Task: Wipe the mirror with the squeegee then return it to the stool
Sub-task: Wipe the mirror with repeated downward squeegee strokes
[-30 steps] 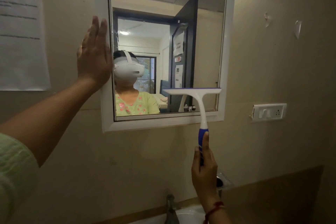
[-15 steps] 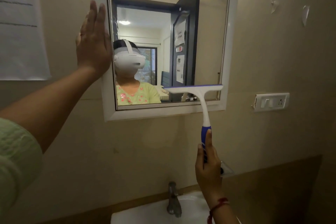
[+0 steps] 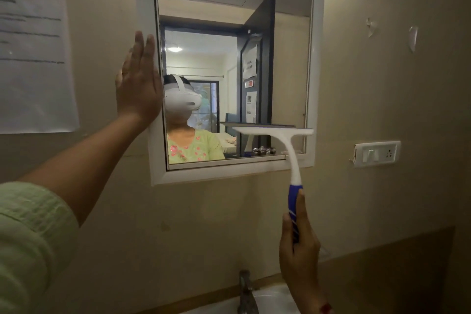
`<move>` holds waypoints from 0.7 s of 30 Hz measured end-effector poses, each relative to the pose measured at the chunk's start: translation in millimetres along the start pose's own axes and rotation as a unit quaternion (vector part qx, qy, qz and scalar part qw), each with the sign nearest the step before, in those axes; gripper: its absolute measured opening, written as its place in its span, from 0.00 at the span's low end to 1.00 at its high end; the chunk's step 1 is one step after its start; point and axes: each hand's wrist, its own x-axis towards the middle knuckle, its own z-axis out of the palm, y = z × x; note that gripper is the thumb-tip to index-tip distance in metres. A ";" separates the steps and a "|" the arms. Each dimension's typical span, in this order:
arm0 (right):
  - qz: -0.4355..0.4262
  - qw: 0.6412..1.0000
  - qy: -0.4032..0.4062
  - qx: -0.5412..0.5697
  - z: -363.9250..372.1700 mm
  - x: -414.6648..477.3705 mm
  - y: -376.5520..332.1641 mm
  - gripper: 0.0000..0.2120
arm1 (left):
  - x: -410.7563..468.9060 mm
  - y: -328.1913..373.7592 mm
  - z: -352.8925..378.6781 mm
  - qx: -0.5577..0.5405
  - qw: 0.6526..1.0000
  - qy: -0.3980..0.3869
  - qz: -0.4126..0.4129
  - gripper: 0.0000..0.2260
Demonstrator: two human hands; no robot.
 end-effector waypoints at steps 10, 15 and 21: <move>-0.080 0.994 0.030 0.074 27.5 96.6 -71.2 0.26 | -2.5 4.8 -5.2 -0.027 1.000 -0.003 0.012 0.23; -0.149 0.986 0.052 0.053 60.0 189.8 -128.2 0.24 | -3.1 5.6 -6.9 -0.032 0.999 0.005 0.008 0.25; -0.175 0.982 0.073 0.022 86.7 259.1 -166.1 0.25 | -4.2 5.6 -6.9 -0.026 1.000 0.001 0.015 0.27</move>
